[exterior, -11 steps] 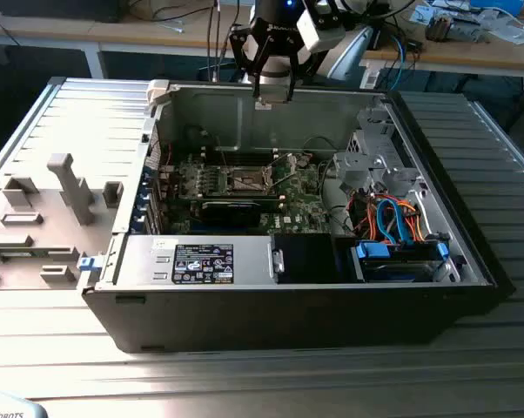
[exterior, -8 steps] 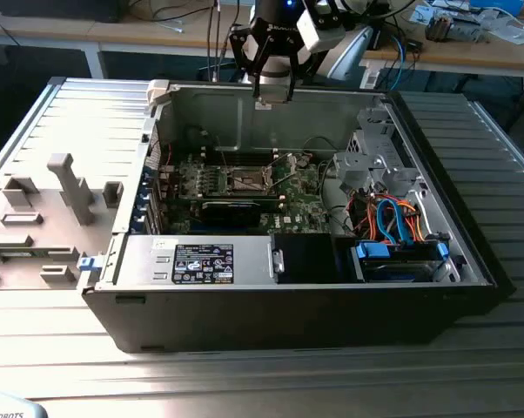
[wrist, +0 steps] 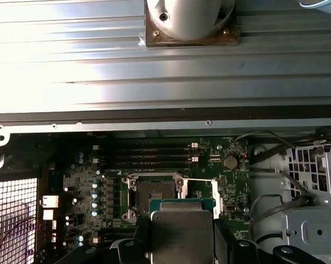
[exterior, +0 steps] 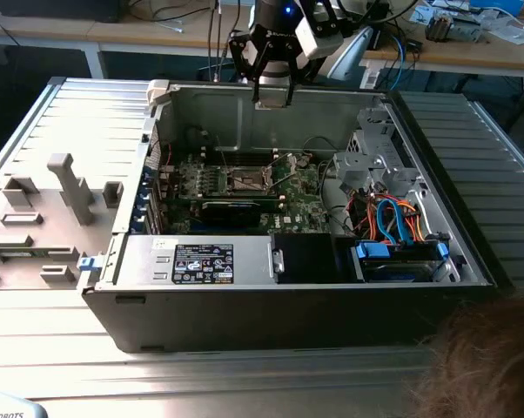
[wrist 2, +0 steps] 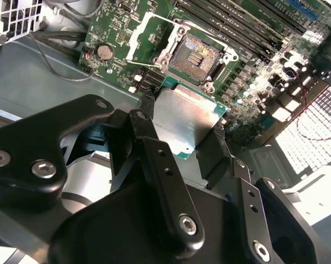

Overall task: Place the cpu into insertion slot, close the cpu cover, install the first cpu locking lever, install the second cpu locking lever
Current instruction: 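Place the cpu into insertion slot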

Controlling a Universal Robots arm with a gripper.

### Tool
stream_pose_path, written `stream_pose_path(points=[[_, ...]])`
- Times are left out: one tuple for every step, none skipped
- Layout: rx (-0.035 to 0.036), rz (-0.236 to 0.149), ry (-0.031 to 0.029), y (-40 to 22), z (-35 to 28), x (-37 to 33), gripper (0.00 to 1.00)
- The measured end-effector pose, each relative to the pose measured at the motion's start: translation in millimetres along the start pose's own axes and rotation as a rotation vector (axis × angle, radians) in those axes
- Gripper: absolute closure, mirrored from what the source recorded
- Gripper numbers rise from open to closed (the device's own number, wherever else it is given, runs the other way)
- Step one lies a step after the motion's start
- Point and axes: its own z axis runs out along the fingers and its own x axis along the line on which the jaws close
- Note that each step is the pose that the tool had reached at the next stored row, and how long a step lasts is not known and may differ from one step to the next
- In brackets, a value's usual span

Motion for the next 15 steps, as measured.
stream_pose_path(points=[[0.0000,0.000,0.0000,0.0,0.1,0.0,0.45],[0.0000,0.000,0.0000,0.0,0.3,0.0,0.45],[0.0000,0.000,0.0001,0.0,0.5,0.0,0.45],[0.0000,0.000,0.0000,-0.1,0.7,0.1,0.45],[0.0000,0.000,0.0000,-0.1,0.8,0.1,0.45],[0.0000,0.000,0.0001,-0.1,1.0,0.1,0.45],[0.0000,0.000,0.0000,-0.1,1.1,0.1,0.45],[0.0000,0.000,0.0000,-0.1,1.2,0.1,0.45],[0.0000,0.000,0.0000,-0.1,1.2,0.1,0.45],[0.0000,0.000,0.0001,-0.1,1.4,0.1,0.45],[0.0000,0.000,0.0000,-0.1,1.7,0.1,0.45],[0.0000,0.000,0.0000,-0.2,1.9,0.1,0.45],[0.0000,0.000,0.0000,-0.2,2.0,0.1,0.45],[0.0000,0.000,0.0000,-0.2,2.2,0.1,0.45],[0.0000,0.000,0.0000,-0.2,2.3,0.1,0.45]])
